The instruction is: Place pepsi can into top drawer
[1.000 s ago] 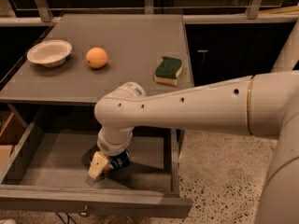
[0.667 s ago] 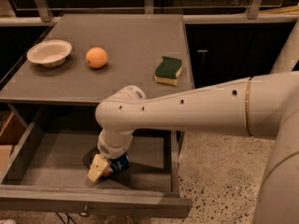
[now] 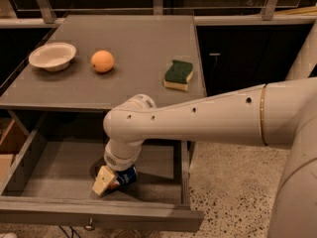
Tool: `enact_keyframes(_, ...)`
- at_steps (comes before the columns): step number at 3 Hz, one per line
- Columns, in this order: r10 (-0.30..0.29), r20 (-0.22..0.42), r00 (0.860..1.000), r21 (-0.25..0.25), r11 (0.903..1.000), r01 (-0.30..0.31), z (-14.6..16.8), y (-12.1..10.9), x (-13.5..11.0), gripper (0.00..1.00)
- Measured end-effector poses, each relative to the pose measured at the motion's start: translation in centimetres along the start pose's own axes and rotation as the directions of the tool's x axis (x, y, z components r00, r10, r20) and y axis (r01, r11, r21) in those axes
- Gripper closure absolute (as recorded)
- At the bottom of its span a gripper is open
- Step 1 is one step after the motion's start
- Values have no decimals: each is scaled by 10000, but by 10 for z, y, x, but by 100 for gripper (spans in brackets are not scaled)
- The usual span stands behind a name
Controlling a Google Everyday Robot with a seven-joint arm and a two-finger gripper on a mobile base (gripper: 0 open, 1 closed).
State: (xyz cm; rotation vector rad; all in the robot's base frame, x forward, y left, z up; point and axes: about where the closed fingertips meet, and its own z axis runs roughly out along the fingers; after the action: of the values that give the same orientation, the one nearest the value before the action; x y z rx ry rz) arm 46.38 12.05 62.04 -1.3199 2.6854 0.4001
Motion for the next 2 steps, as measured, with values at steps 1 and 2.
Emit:
enact_keyframes(1,0,0,10000,0,10000,0,0,0,0,51)
enact_keyframes(2,0,0,10000,0,10000,0,0,0,0,20)
